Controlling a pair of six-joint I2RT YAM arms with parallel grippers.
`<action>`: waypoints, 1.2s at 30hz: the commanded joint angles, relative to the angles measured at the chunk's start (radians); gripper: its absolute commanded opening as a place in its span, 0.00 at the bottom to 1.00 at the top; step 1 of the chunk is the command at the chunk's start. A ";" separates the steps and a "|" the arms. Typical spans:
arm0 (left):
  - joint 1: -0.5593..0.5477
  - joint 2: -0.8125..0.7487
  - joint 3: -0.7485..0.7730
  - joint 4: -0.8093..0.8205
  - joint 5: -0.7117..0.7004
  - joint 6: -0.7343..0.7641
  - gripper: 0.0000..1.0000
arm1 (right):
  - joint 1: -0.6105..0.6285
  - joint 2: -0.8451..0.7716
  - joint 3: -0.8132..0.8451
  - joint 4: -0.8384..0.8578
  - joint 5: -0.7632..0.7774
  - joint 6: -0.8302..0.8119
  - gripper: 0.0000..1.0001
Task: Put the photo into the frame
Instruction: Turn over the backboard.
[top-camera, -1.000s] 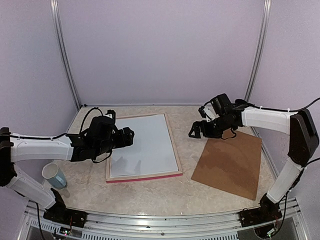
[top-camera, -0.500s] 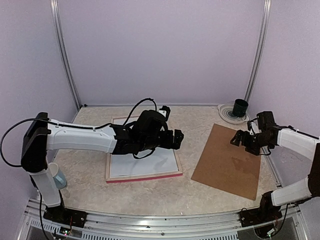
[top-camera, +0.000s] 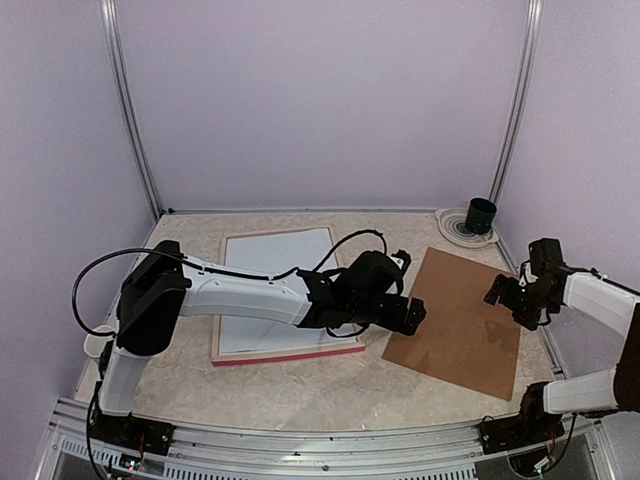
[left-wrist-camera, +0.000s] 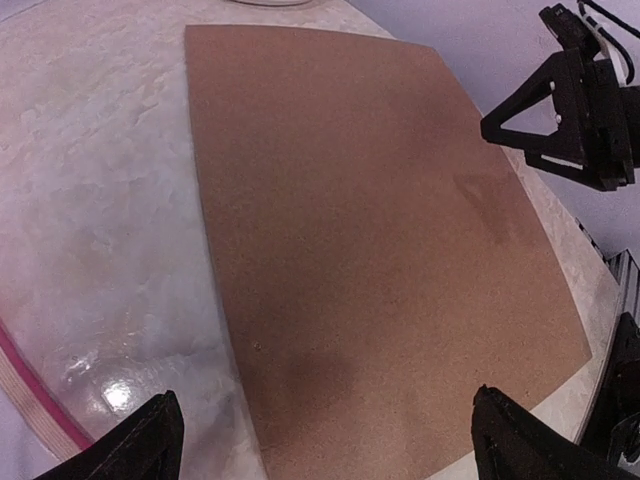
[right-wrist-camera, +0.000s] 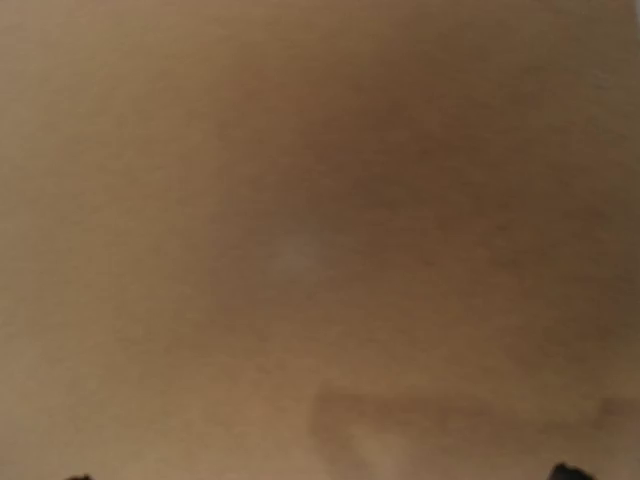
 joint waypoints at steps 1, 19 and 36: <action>-0.011 0.079 0.064 -0.036 0.058 -0.028 0.99 | -0.012 -0.027 -0.020 -0.038 0.093 0.053 0.99; 0.016 0.234 0.163 -0.043 0.121 -0.064 0.99 | -0.034 0.007 -0.049 -0.104 0.214 0.156 0.96; 0.047 0.248 0.106 0.026 0.218 -0.077 0.99 | -0.038 0.071 -0.144 0.080 0.023 0.087 0.96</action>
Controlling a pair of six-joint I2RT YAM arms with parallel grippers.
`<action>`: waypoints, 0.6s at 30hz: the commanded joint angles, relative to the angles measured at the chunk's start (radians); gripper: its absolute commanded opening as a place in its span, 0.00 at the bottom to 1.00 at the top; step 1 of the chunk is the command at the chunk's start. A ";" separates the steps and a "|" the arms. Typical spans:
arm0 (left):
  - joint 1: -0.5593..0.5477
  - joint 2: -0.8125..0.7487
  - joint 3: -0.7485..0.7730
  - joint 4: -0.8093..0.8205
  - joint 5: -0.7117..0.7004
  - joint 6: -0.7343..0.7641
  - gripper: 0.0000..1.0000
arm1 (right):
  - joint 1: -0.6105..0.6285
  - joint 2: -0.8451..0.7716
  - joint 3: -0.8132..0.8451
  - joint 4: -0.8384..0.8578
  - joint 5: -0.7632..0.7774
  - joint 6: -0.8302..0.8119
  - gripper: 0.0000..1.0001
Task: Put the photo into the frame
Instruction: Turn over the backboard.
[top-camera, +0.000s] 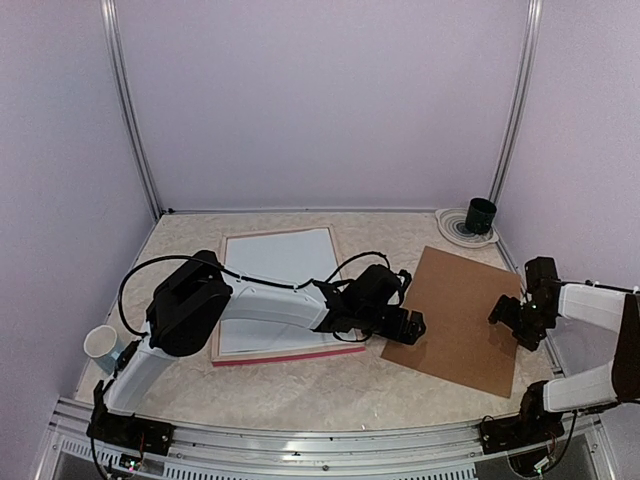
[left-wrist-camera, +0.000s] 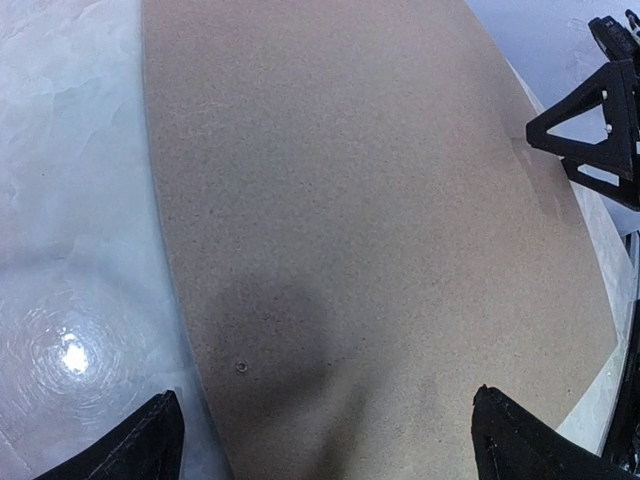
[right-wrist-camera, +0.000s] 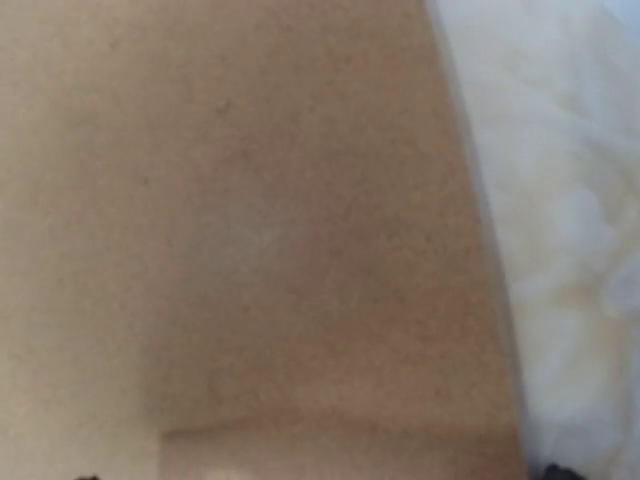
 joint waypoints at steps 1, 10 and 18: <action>0.002 0.032 -0.013 0.004 0.037 -0.010 0.99 | -0.011 0.028 -0.034 0.064 -0.089 -0.035 0.96; 0.011 0.057 -0.009 0.025 0.088 -0.031 0.98 | -0.015 0.016 -0.037 0.108 -0.167 -0.070 0.96; 0.016 0.071 -0.005 0.029 0.114 -0.051 0.98 | -0.018 -0.020 -0.012 0.115 -0.240 -0.092 0.96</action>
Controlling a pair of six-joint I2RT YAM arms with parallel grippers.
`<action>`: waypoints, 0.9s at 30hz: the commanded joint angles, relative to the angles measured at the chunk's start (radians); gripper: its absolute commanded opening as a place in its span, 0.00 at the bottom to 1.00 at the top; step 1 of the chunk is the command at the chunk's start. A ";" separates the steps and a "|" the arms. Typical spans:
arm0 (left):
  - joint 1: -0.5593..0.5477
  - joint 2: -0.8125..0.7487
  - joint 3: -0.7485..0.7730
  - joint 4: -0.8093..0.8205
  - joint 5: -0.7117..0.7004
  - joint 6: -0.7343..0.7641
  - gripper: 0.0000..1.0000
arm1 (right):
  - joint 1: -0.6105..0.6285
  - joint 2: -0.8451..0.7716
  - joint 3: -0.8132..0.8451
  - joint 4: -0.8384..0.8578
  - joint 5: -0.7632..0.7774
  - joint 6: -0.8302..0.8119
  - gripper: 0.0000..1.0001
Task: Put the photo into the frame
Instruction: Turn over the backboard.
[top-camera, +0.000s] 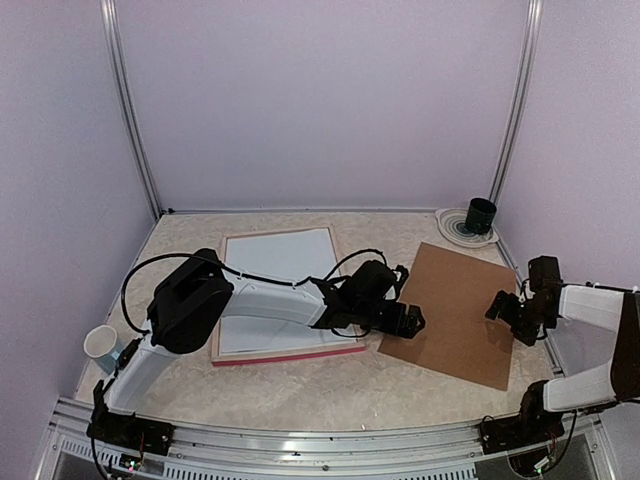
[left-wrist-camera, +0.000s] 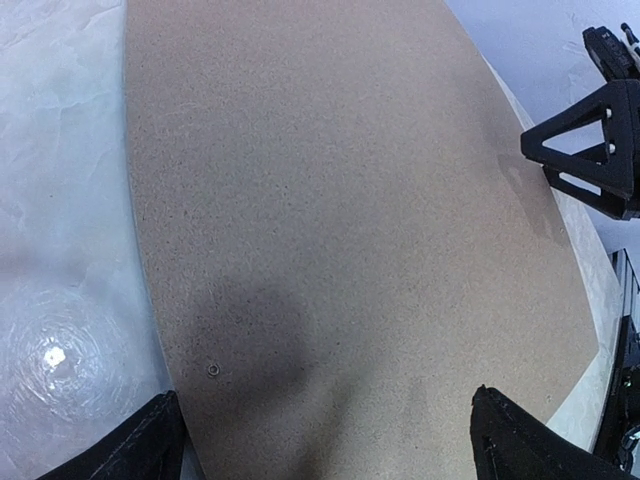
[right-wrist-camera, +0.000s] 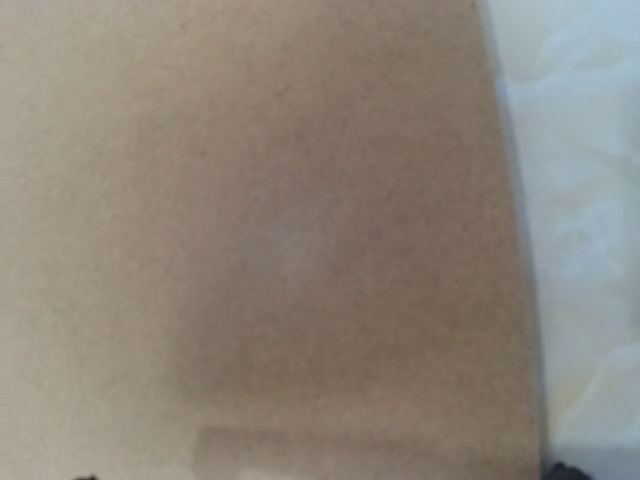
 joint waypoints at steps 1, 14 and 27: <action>-0.008 0.058 -0.005 -0.018 0.071 -0.027 0.98 | -0.005 -0.028 0.004 0.018 -0.148 -0.012 0.96; -0.017 0.061 0.015 -0.045 0.063 -0.037 0.98 | -0.009 -0.172 0.123 -0.070 -0.336 -0.037 0.96; -0.018 0.052 0.015 -0.052 0.060 -0.046 0.98 | -0.008 -0.255 0.222 -0.072 -0.606 0.009 0.96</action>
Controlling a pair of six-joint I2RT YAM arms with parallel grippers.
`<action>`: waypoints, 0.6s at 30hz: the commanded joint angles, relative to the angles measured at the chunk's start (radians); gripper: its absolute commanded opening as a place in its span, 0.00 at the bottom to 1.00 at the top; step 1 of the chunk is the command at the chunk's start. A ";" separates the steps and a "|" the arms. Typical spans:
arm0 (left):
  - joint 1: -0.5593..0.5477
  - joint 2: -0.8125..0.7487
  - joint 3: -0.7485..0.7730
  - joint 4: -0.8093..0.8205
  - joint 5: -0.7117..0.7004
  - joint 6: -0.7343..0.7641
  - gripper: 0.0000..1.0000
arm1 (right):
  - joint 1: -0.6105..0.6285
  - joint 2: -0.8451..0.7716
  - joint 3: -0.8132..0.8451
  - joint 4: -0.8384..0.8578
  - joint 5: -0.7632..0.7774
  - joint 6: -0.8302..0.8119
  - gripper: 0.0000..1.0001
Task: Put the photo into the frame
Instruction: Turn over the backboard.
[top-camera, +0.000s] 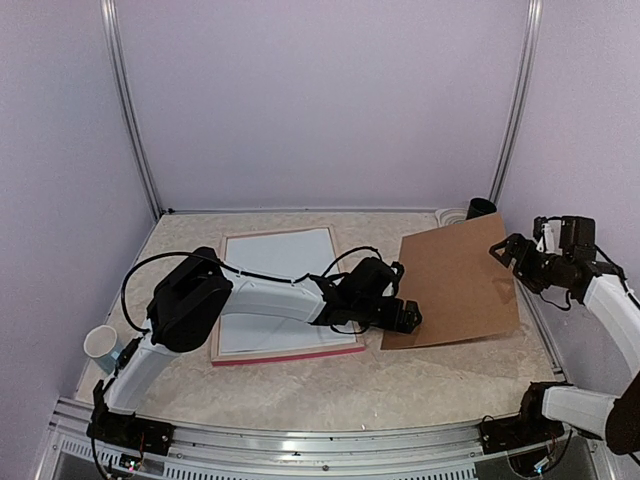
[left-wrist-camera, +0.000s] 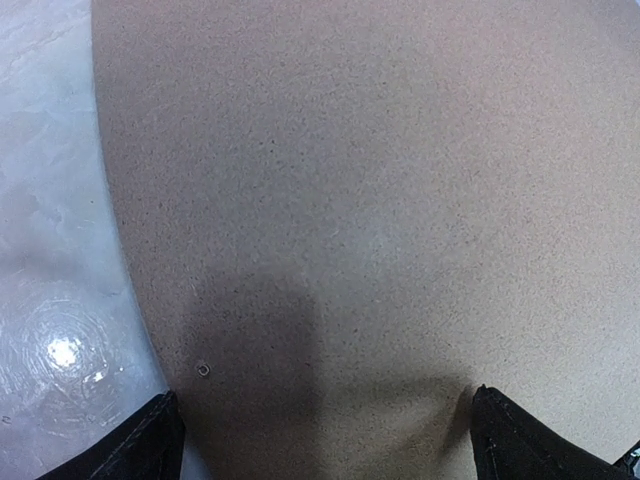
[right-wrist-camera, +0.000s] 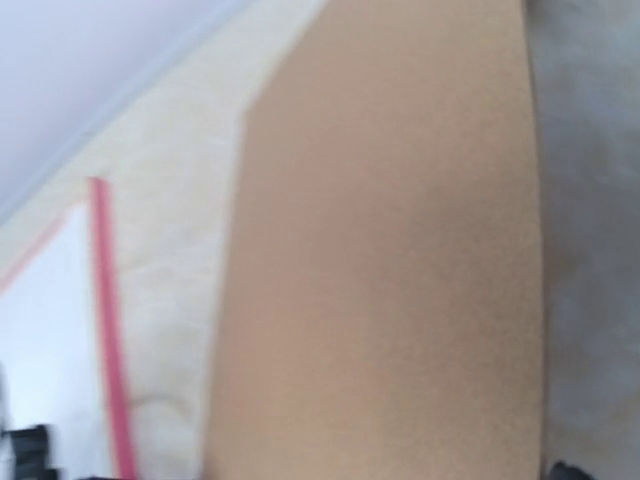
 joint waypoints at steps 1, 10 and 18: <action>-0.029 0.049 0.001 -0.030 0.088 -0.023 0.98 | 0.019 -0.010 0.009 -0.010 -0.318 0.065 0.96; -0.025 0.012 -0.046 -0.005 0.085 -0.034 0.98 | 0.019 -0.014 -0.027 0.186 -0.522 0.216 0.96; -0.007 -0.043 -0.114 0.023 0.089 -0.051 0.98 | 0.019 -0.014 -0.071 0.389 -0.619 0.372 0.96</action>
